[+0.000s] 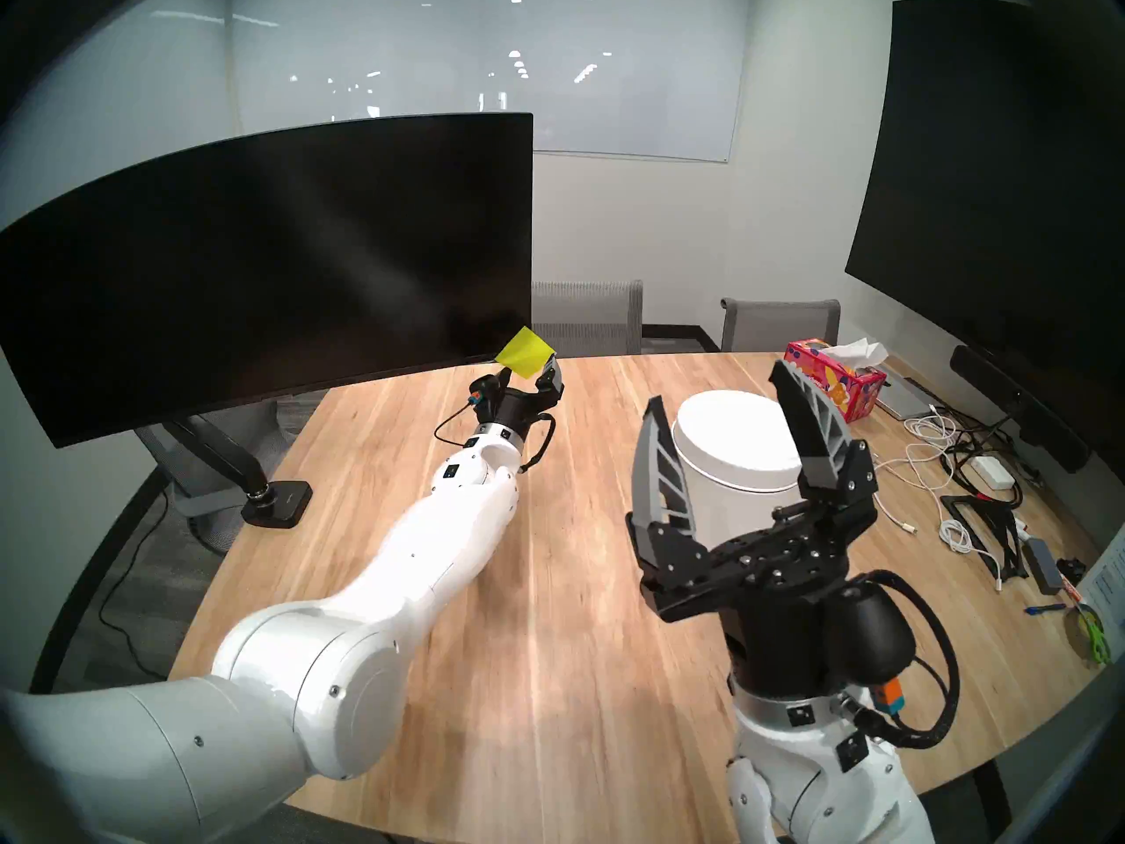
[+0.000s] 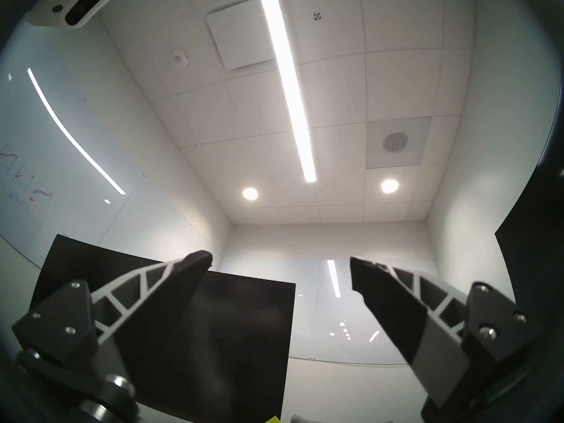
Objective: Peel the sticky note off the monitor, open the trash can lid and drop the sticker into the trash can
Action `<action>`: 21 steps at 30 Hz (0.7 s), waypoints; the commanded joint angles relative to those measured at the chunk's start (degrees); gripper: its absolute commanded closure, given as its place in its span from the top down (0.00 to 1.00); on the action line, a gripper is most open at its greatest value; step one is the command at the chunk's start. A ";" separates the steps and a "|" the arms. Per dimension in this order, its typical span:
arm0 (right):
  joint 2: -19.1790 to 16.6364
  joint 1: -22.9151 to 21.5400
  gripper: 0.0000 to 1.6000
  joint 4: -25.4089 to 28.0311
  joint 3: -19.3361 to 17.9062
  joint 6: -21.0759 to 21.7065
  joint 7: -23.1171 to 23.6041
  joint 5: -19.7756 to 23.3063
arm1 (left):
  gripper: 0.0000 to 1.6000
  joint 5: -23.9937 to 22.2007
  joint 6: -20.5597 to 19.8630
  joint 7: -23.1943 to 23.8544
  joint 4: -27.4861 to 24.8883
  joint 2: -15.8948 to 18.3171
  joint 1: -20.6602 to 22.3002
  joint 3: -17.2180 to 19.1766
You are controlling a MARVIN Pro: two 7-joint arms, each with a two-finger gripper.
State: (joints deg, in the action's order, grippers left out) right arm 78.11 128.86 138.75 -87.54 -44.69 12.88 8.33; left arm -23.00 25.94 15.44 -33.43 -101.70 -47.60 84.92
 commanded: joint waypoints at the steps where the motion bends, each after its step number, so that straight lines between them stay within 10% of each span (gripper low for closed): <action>1: -0.07 0.66 1.00 1.25 0.46 -0.85 0.17 0.17 | 1.00 -0.12 1.04 1.07 0.29 -1.24 2.49 -0.47; 14: 0.02 2.24 1.00 1.25 1.07 -1.82 0.21 0.25 | 0.52 -1.26 3.05 1.35 1.89 0.45 3.10 0.48; 21: 0.14 2.57 1.00 1.25 1.48 -2.29 0.19 0.19 | 0.76 -1.91 4.15 2.62 2.34 1.12 2.67 1.35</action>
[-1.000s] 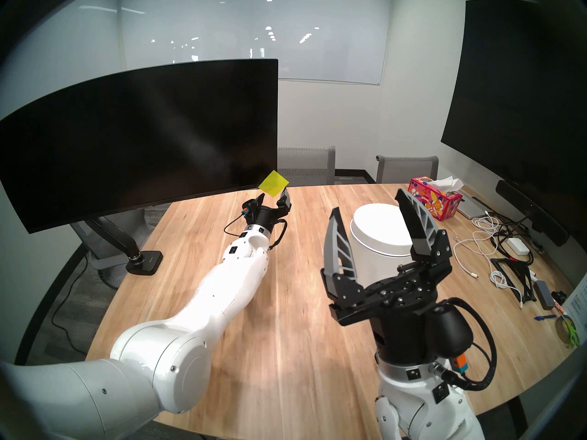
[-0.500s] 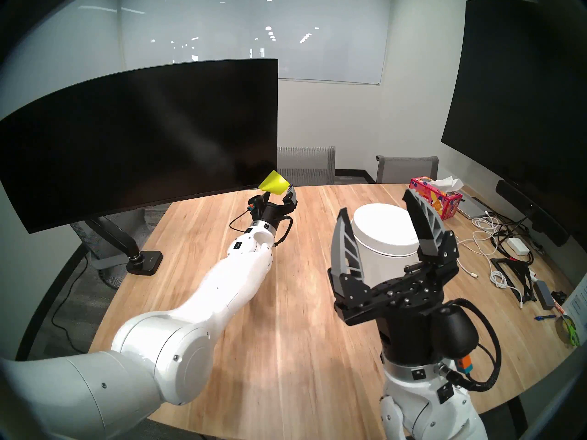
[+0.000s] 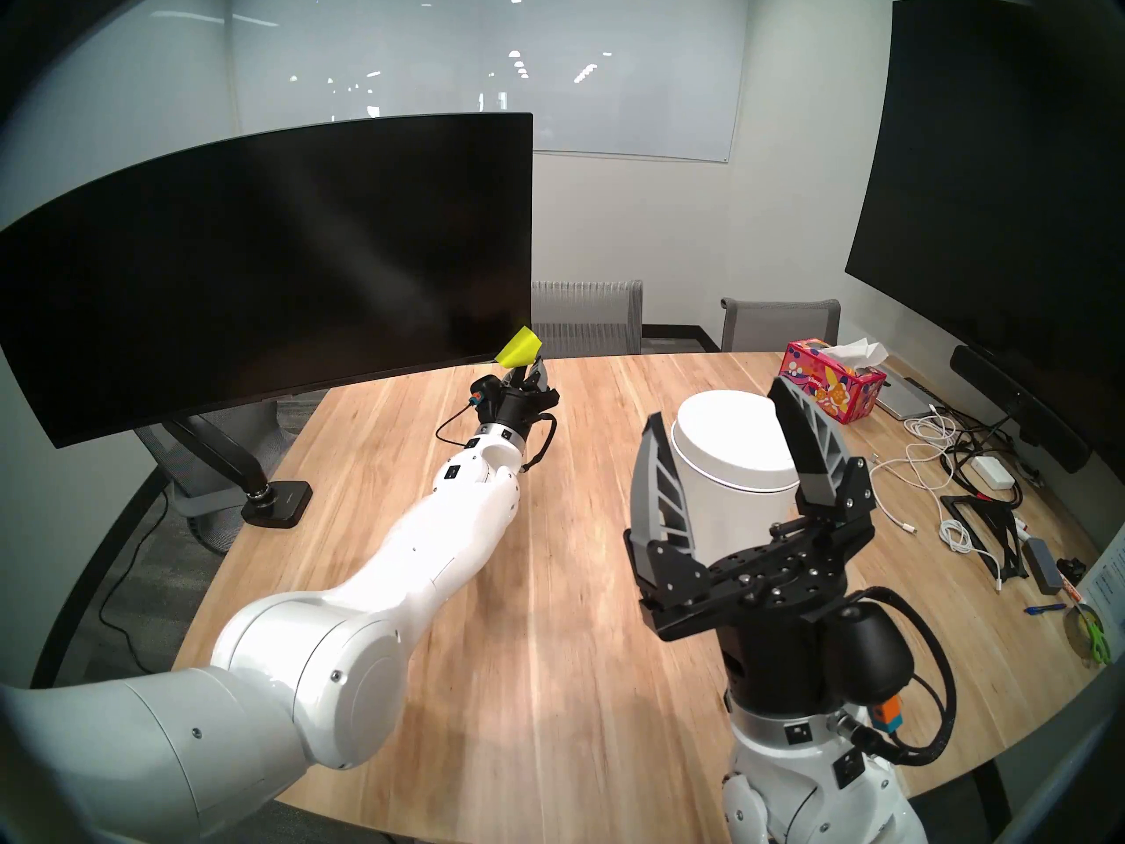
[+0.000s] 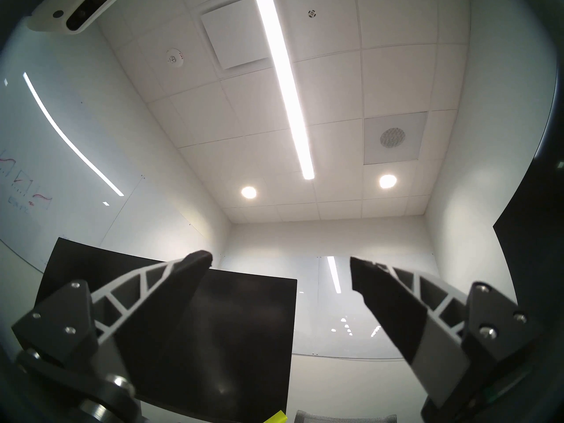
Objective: Peel the sticky note off the monitor, open the trash can lid and drop the sticker into the trash can
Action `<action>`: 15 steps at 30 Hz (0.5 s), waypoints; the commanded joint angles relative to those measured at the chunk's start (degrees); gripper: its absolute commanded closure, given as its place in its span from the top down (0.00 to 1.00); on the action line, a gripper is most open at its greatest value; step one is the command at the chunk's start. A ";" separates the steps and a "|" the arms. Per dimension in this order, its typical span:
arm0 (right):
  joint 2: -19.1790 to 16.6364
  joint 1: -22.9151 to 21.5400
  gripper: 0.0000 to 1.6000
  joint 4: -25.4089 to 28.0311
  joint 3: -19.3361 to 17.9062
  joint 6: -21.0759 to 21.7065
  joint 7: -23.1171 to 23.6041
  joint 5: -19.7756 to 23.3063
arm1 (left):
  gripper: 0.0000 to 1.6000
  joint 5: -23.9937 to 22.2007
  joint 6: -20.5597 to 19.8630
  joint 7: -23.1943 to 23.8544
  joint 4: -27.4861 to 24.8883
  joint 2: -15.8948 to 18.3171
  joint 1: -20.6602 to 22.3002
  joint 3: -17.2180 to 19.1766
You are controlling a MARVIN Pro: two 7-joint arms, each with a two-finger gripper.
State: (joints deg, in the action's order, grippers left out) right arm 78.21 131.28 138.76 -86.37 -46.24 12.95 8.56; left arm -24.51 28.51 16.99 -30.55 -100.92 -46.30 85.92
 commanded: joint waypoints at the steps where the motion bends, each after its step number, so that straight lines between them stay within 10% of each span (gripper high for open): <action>1: 0.06 0.17 1.00 1.24 0.32 -0.77 0.11 -0.05 | 0.84 -0.40 1.82 1.33 -0.58 0.41 1.23 0.37; 15: 0.01 0.57 1.00 1.24 -0.14 -0.93 -0.02 0.17 | 0.86 -1.44 3.78 4.59 -0.71 0.26 -0.52 0.80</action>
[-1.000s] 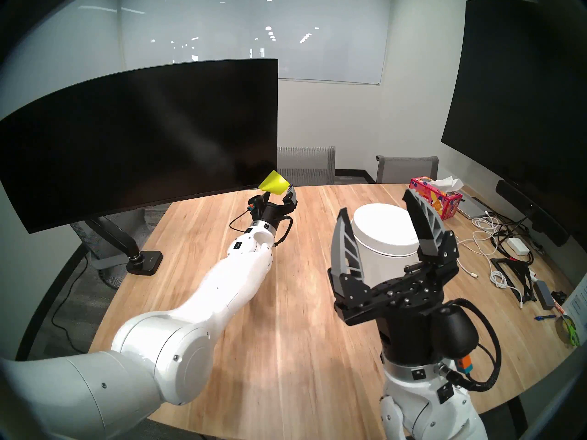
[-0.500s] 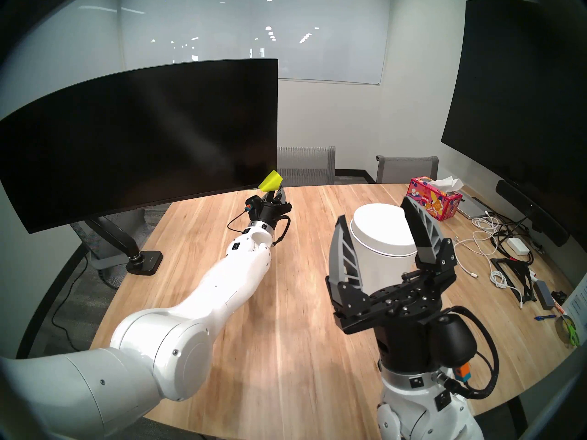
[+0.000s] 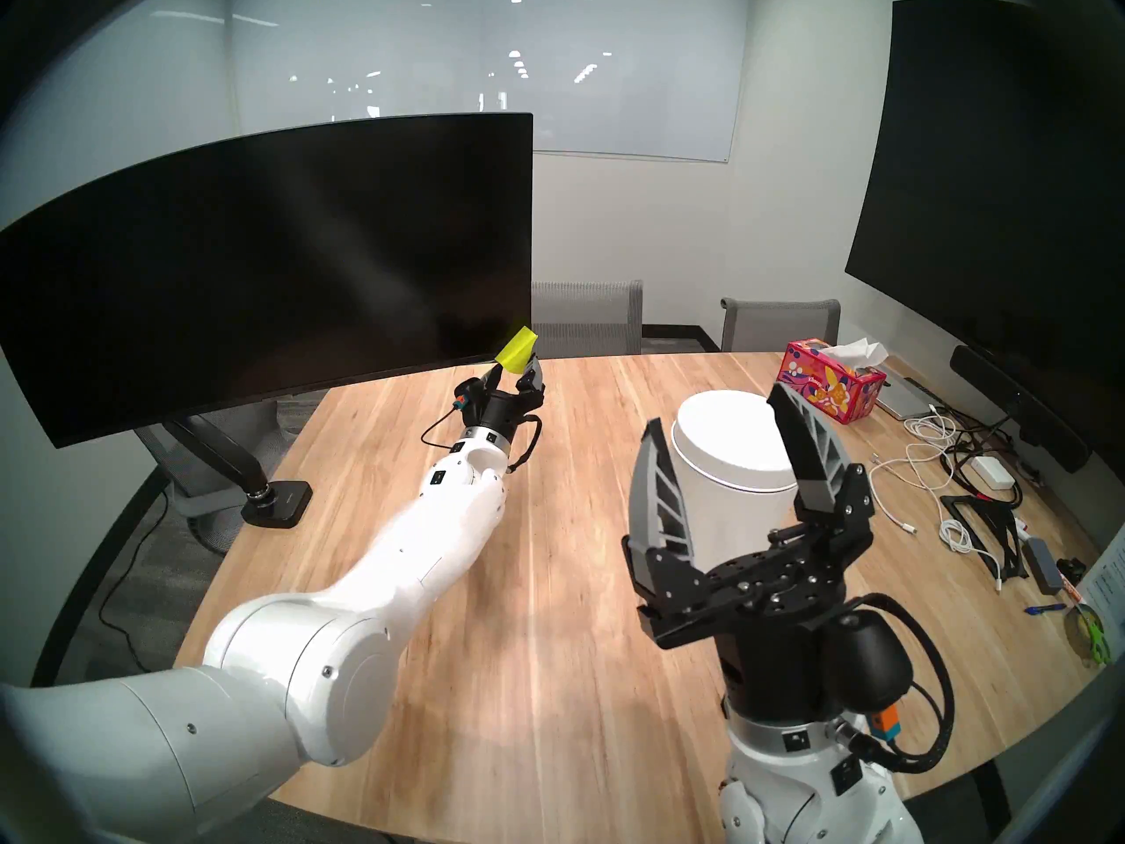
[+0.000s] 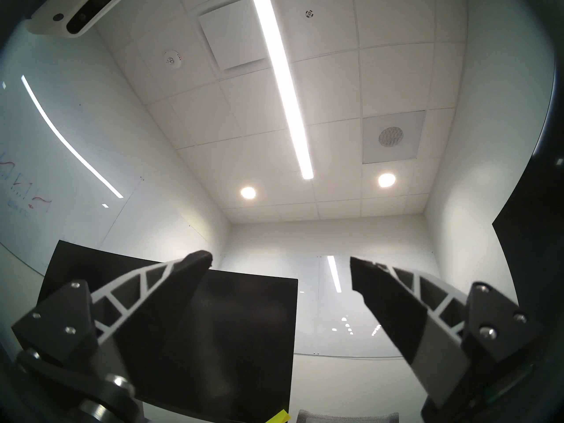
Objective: Peel the sticky note off the monitor, open the trash can lid and drop the sticker into the trash can
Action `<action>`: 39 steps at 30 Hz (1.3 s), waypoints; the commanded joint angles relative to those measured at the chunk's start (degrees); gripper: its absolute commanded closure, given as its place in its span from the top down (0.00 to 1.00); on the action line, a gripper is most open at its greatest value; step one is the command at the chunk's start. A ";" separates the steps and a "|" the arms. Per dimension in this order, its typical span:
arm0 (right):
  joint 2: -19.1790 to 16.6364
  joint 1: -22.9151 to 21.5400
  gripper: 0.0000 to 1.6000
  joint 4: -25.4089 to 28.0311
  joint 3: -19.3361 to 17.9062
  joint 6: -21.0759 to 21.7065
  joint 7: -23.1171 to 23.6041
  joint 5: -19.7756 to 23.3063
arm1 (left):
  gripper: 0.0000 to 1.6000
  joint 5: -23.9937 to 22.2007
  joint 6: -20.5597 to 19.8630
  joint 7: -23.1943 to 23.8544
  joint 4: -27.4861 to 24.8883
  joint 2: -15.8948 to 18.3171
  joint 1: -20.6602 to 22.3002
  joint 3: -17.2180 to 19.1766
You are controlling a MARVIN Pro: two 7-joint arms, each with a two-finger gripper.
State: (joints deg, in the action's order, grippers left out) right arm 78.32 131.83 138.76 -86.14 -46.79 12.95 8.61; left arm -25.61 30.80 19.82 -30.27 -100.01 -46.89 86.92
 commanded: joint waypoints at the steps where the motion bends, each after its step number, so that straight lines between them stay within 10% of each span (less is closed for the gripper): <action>1: -0.09 0.06 1.00 1.24 -0.41 -0.39 -0.02 0.14 | 0.86 -0.43 1.68 1.91 -1.07 -0.72 -0.11 -0.16; 19: -0.21 0.55 1.00 1.24 -1.67 -0.94 0.10 0.78 | 0.74 -3.69 2.97 4.98 -1.93 -2.55 -0.78 1.29; 29: -0.23 0.74 1.00 1.24 -1.69 -1.28 0.24 0.96 | 1.00 -5.22 3.57 7.09 -2.99 -2.04 -2.38 2.34; 39: -0.26 0.39 1.00 1.24 -0.80 -1.36 0.58 1.02 | 1.00 -6.41 3.43 8.68 -3.30 -2.05 -3.42 3.32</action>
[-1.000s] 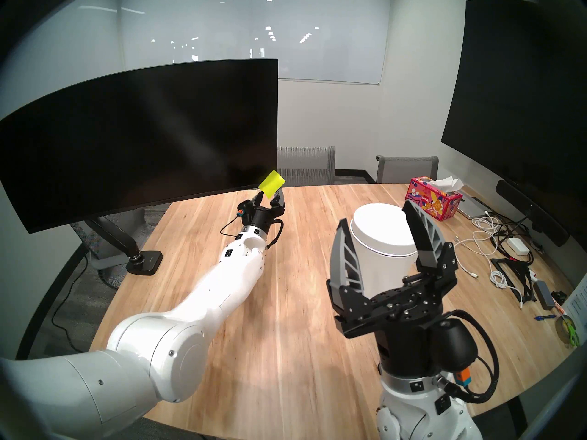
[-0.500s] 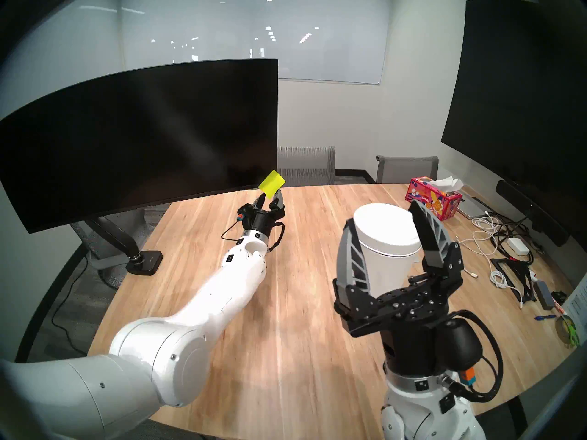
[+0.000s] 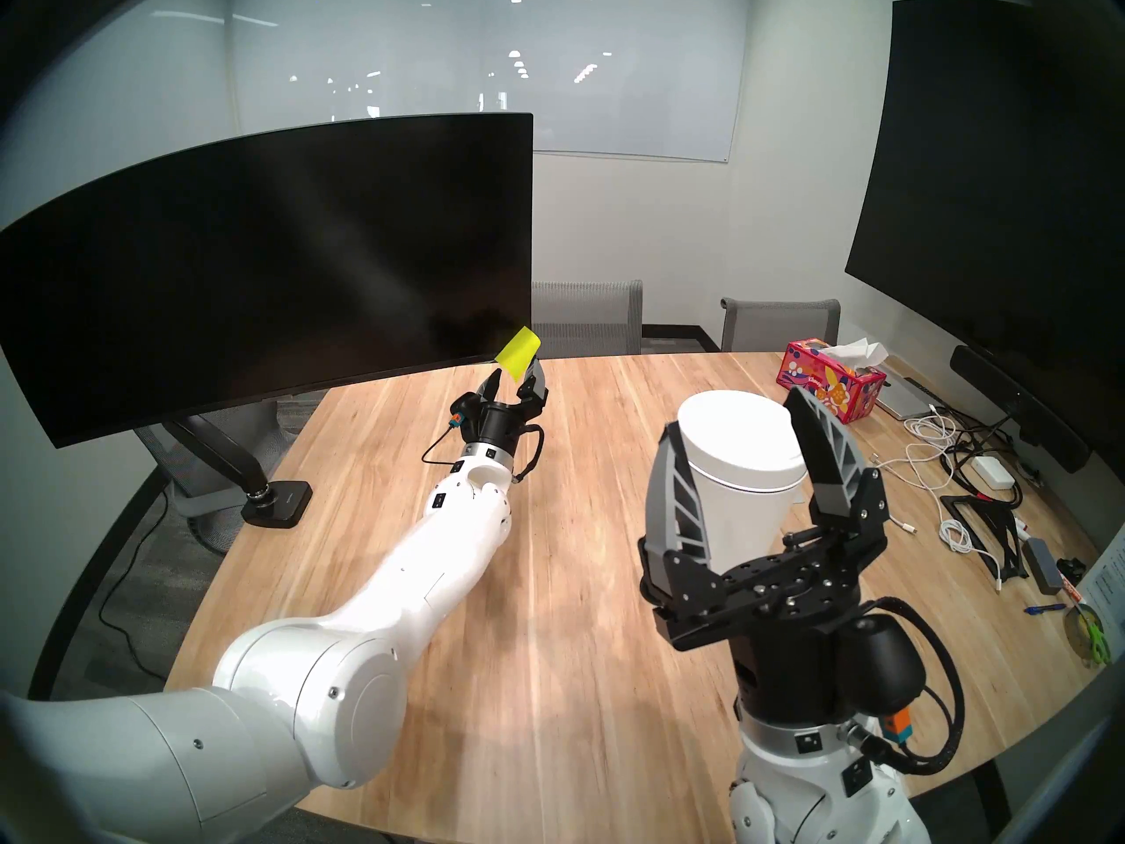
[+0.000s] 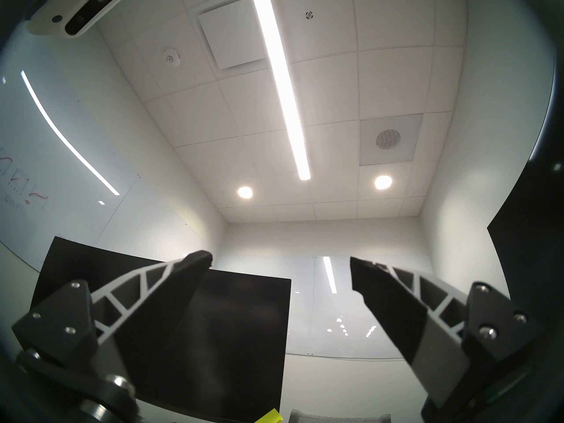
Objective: Peel the sticky note off the monitor, open the trash can lid and drop the sticker into the trash can
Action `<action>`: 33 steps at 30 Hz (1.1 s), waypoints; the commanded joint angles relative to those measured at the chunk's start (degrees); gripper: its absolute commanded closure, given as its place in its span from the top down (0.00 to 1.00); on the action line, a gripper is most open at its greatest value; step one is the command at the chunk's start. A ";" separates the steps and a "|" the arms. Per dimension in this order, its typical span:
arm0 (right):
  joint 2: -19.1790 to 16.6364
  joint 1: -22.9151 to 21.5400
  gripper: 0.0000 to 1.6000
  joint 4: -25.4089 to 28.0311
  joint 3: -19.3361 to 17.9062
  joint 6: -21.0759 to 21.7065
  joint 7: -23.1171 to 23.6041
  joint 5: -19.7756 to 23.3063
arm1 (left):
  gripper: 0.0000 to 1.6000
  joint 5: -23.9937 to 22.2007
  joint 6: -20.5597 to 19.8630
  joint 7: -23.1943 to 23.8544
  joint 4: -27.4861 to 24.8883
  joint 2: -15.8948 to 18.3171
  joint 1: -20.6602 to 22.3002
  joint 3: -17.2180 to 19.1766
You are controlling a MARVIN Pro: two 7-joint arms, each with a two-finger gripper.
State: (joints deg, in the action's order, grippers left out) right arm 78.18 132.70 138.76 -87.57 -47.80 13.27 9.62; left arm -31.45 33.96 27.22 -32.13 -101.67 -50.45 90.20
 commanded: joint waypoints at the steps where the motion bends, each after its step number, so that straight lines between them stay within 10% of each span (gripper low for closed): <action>1: -0.12 -0.56 1.00 1.24 0.72 -0.40 0.30 0.06 | 1.00 -0.63 0.16 1.29 -1.37 -0.60 0.28 0.03; 33: -0.02 0.82 1.00 1.24 -1.49 -2.49 0.50 1.14 | 0.91 -1.09 -0.40 -2.05 1.47 -3.10 3.81 -1.70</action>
State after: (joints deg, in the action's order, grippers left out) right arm 78.17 133.07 138.77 -88.78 -49.57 13.95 10.31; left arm -32.81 32.97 24.86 -30.21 -104.88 -47.54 88.67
